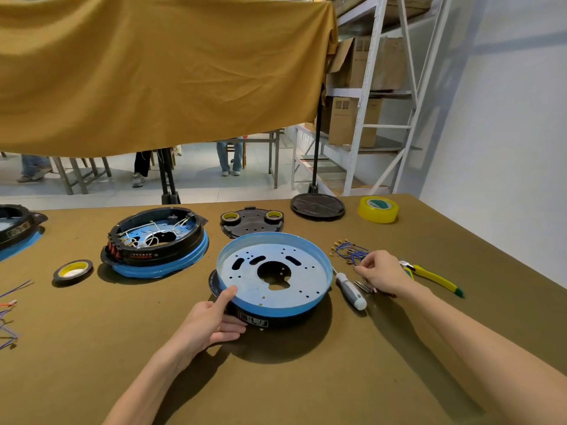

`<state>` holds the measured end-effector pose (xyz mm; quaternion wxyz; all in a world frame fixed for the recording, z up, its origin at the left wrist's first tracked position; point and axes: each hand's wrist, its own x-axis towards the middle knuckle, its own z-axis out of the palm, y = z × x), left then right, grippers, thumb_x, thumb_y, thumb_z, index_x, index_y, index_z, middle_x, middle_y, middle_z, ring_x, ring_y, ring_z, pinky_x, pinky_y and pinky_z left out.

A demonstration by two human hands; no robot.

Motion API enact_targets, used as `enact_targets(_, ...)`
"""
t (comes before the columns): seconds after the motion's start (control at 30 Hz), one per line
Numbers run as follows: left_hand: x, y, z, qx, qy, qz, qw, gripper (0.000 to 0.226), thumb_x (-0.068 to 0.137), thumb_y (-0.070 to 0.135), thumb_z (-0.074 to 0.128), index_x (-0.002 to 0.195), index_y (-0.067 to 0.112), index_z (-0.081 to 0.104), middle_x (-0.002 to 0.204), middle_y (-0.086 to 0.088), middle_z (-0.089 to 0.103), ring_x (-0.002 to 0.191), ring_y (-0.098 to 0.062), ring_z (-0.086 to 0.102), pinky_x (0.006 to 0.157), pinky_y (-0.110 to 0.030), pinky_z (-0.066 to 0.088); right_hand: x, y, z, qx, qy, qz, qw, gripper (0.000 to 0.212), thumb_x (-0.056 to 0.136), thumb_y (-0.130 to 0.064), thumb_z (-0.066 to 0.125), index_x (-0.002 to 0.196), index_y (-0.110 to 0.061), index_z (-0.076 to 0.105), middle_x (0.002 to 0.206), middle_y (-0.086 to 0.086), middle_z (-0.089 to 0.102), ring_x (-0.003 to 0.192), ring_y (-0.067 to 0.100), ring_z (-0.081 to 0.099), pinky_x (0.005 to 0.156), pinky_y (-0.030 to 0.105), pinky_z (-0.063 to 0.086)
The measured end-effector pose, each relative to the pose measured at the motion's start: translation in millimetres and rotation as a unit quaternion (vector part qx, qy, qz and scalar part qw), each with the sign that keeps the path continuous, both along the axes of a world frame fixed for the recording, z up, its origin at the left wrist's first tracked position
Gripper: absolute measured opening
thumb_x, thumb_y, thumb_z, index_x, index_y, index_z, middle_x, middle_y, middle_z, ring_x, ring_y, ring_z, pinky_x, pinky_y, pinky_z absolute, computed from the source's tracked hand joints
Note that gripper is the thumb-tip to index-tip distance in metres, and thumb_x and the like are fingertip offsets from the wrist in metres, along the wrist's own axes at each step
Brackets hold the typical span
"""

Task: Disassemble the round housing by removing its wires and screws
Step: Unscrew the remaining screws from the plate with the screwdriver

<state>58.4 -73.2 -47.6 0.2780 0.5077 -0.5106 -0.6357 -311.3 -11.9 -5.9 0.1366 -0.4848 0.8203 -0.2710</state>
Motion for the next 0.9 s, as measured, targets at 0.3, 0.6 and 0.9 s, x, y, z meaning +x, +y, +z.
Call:
enact_targets(0.3,3.0,0.3,-0.5,0.011,0.018,-0.018,1.000,0.108,0.065,0.070,0.065,0.142,-0.004,0.045,0.091,-0.020,0.080,0.088,-0.027,0.080,0.064,-0.027,0.064,-6.9,-8.3,0.6,0.058,0.058,0.007,0.997,0.015,0.094,-0.023,0.072,0.090,-0.010,0.075,0.090,0.008,0.074,0.079,0.016,0.067,0.074,0.034,0.056)
enact_targets(0.6,0.8,-0.7,3.5,0.089,0.108,-0.010,0.990,0.116,0.059,0.061,0.080,0.150,0.003,0.036,0.100,-0.029,0.075,0.093,-0.034,0.079,0.066,-0.033,0.065,105.1,4.6,42.9,-0.154,0.025,0.260,0.953,0.031,0.091,-0.056,0.061,0.101,-0.028,0.071,0.095,-0.016,0.063,0.091,0.001,0.057,0.080,0.026,0.049)
enact_targets(0.9,-8.1,14.3,-0.9,0.067,0.179,-0.064,0.979,0.074,0.071,0.043,0.088,0.126,0.009,0.052,0.108,-0.020,0.078,0.108,-0.033,0.075,0.081,-0.033,0.064,157.0,8.7,24.9,-0.022,0.345,0.389,0.854,0.082,0.081,-0.051,0.076,0.147,-0.029,0.033,0.135,0.000,0.051,0.105,0.023,0.061,0.086,0.037,0.051)
